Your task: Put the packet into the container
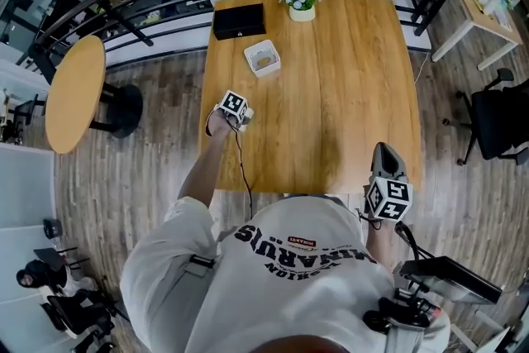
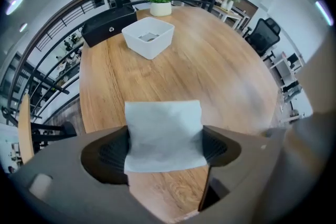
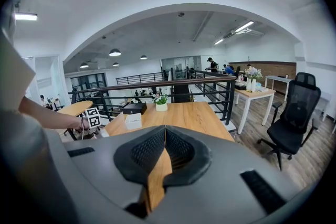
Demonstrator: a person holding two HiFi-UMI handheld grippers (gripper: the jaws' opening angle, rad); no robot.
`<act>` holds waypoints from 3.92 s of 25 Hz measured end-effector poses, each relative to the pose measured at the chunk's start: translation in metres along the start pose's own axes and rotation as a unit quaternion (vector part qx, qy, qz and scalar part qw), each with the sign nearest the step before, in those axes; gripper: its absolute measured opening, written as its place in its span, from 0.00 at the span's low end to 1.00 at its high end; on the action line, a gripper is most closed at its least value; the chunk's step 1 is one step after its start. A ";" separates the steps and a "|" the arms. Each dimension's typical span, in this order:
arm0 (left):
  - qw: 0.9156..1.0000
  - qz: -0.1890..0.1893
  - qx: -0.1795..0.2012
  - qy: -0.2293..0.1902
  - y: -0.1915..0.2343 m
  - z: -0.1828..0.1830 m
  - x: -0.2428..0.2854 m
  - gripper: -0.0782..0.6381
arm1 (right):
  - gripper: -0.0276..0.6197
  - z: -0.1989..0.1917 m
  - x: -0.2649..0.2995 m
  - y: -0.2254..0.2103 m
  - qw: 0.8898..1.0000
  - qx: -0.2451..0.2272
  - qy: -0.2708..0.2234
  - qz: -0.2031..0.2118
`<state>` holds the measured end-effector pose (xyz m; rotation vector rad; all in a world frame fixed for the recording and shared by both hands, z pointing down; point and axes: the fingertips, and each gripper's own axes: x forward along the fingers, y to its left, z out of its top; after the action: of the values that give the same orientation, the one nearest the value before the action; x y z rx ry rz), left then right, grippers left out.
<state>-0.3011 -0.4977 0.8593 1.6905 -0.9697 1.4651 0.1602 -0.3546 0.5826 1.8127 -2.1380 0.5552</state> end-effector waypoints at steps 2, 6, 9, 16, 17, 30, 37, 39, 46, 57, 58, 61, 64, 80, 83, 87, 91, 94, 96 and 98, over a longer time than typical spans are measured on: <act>0.999 -0.008 0.034 0.005 -0.007 -0.003 -0.018 0.70 | 0.06 0.002 0.002 0.005 1.000 -0.002 -0.002 0.008; 0.995 -0.016 0.094 0.023 -0.018 -0.008 -0.059 0.69 | 0.06 0.006 0.010 0.017 1.000 -0.008 -0.004 0.027; 0.991 -0.024 0.128 0.022 -0.028 -0.006 -0.093 0.70 | 0.06 0.010 0.018 0.024 0.999 -0.015 -0.005 0.044; 0.978 -0.010 0.199 0.062 -0.032 -0.031 -0.194 0.69 | 0.06 0.018 0.024 0.047 0.997 -0.029 -0.012 0.071; 0.977 -0.010 0.203 0.063 -0.032 -0.032 -0.209 0.70 | 0.06 0.019 0.025 0.048 0.997 -0.030 -0.012 0.074; 0.969 0.010 0.242 0.055 -0.069 -0.043 -0.320 0.69 | 0.06 0.023 0.028 0.051 0.995 -0.041 -0.013 0.088; 0.967 0.003 0.248 0.056 -0.074 -0.042 -0.317 0.69 | 0.06 0.019 0.027 0.053 0.995 -0.040 -0.011 0.091; 0.966 0.003 0.251 0.055 -0.075 -0.039 -0.318 0.69 | 0.06 0.017 0.025 0.055 0.995 -0.037 -0.010 0.091; 0.964 0.010 0.260 0.044 -0.076 -0.020 -0.320 0.69 | 0.06 0.008 0.013 0.041 0.997 -0.023 -0.010 0.069; 0.958 -0.002 0.285 0.032 -0.085 0.045 -0.320 0.69 | 0.06 -0.009 -0.018 0.004 1.000 0.007 -0.009 0.009; 0.957 -0.003 0.289 0.032 -0.084 0.053 -0.319 0.69 | 0.06 -0.011 -0.022 0.000 1.000 0.012 -0.009 0.002; 0.955 -0.008 0.296 0.036 -0.080 0.078 -0.316 0.69 | 0.06 -0.016 -0.032 -0.012 1.000 0.022 -0.008 -0.018; 0.953 -0.020 0.298 0.039 -0.077 0.106 -0.310 0.69 | 0.06 -0.022 -0.041 -0.025 0.999 0.031 -0.006 -0.038; 0.956 -0.038 0.284 0.055 -0.015 0.246 -0.250 0.69 | 0.06 -0.042 -0.078 -0.069 0.991 0.066 0.008 -0.119; 0.954 -0.033 0.291 0.065 0.001 0.262 -0.241 0.69 | 0.06 -0.040 -0.080 -0.070 0.990 0.063 0.009 -0.126; 0.954 -0.028 0.290 0.076 0.022 0.290 -0.229 0.69 | 0.06 -0.039 -0.085 -0.073 0.988 0.067 0.013 -0.136; 0.954 -0.023 0.296 0.045 0.038 0.313 -0.216 0.69 | 0.06 -0.037 -0.088 -0.075 0.988 0.059 0.015 -0.139; 0.954 -0.002 0.294 0.056 0.051 0.313 -0.202 0.69 | 0.06 -0.039 -0.090 -0.078 0.987 0.062 0.014 -0.145; 0.956 0.003 0.286 0.065 0.057 0.309 -0.193 0.69 | 0.06 -0.039 -0.089 -0.078 0.987 0.063 0.014 -0.145; 0.960 -0.004 0.275 0.058 0.058 0.307 -0.188 0.69 | 0.06 -0.040 -0.089 -0.076 0.988 0.063 0.016 -0.144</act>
<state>-0.2211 -0.7748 0.6352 1.9484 -0.5118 1.9281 0.2493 -0.2689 0.5857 2.1161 -1.8116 0.6527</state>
